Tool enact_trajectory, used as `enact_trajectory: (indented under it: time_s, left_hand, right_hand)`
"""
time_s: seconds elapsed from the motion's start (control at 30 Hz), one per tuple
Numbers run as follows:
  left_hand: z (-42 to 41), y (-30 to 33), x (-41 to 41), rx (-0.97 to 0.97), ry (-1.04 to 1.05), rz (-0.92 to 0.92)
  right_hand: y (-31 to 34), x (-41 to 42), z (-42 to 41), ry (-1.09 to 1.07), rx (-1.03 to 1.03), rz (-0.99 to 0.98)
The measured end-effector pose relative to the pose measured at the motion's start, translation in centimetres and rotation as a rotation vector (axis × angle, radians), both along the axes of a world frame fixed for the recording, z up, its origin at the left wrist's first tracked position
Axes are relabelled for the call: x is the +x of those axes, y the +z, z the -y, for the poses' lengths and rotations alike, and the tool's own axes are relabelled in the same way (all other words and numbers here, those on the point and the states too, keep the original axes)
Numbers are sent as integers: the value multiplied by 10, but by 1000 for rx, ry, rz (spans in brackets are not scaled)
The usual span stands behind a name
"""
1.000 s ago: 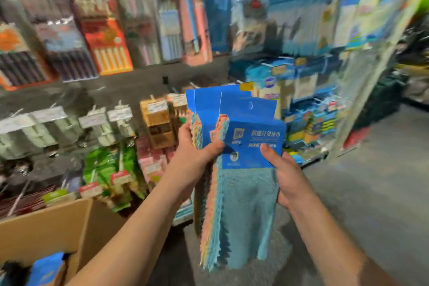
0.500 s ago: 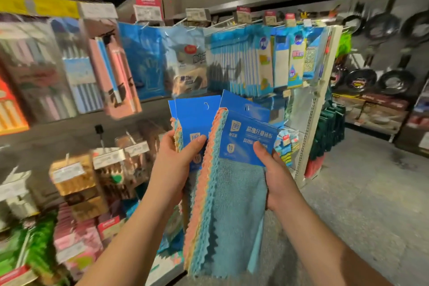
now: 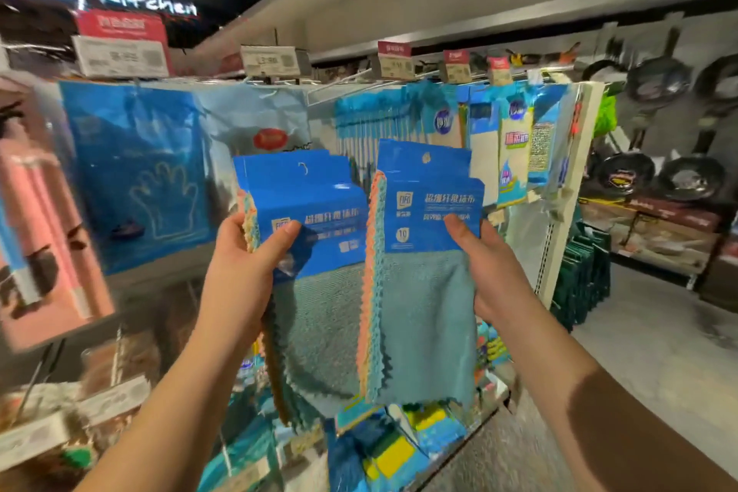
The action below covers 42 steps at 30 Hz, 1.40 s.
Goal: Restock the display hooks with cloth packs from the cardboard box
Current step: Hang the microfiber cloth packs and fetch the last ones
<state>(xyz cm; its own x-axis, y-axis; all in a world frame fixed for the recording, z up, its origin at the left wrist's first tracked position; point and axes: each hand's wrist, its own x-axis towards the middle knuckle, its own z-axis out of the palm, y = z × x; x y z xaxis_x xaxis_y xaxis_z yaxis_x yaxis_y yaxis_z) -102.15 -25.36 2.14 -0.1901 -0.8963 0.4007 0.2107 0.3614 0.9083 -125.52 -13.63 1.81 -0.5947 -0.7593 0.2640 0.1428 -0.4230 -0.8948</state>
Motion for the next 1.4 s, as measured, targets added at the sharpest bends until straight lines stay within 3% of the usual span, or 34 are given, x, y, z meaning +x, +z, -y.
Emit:
enact_trajectory:
  time_s: [0.3, 0.6, 0.9, 1.13, 1.27, 1.4]
  left_hand:
    - [46, 8, -44, -85, 96, 1]
    - [61, 22, -100, -77, 138, -56]
    - [60, 27, -139, -97, 130, -81]
    - [56, 27, -151, -80, 124, -91]
    - [53, 27, -148, -78, 117, -99]
    - [52, 26, -145, -72, 130, -91]
  right_hand:
    - [26, -119, 121, 56, -38, -74]
    - [60, -163, 232, 199, -49, -121]
    - [85, -183, 259, 277, -96, -128]
    - [94, -184, 267, 267, 15, -246]
    - [93, -186, 268, 343, -43, -103]
    - [95, -187, 271, 390, -35, -92]
